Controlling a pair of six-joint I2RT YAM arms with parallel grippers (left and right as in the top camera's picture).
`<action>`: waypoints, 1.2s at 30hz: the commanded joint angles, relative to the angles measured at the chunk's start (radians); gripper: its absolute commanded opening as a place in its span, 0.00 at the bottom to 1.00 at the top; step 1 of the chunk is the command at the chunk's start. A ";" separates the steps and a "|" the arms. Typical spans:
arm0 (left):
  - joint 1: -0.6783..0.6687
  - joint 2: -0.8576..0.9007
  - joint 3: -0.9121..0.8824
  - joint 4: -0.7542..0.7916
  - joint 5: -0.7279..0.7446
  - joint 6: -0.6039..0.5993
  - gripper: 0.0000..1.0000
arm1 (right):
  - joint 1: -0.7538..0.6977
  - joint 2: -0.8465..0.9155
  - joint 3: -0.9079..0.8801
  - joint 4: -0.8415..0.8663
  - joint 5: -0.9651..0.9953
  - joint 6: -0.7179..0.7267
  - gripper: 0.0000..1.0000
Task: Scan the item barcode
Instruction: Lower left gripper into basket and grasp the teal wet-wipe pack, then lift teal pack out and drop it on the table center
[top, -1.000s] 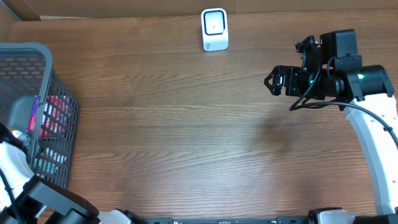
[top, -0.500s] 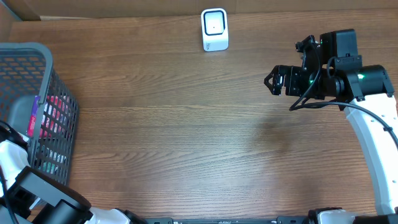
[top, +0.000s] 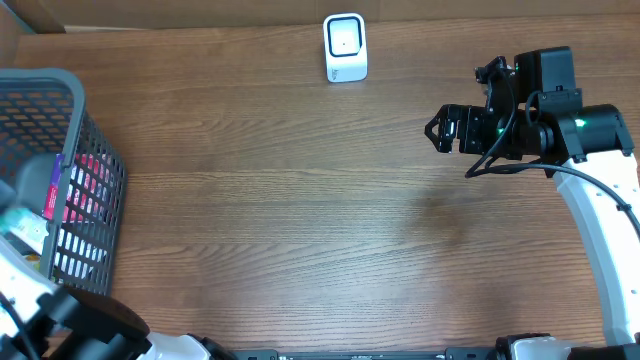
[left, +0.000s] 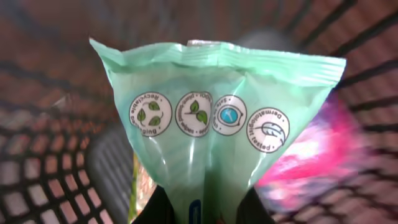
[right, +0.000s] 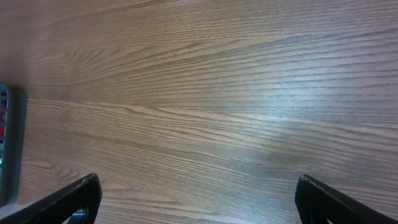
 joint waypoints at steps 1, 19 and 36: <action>-0.072 -0.043 0.221 -0.089 0.096 -0.051 0.04 | -0.006 -0.003 0.027 0.006 -0.006 0.000 1.00; -0.951 0.002 0.188 -0.259 0.306 -0.289 0.04 | -0.006 -0.003 0.027 0.021 -0.005 0.000 1.00; -1.347 0.284 -0.143 0.047 0.205 -0.481 0.63 | -0.006 -0.003 0.027 0.024 -0.005 0.000 1.00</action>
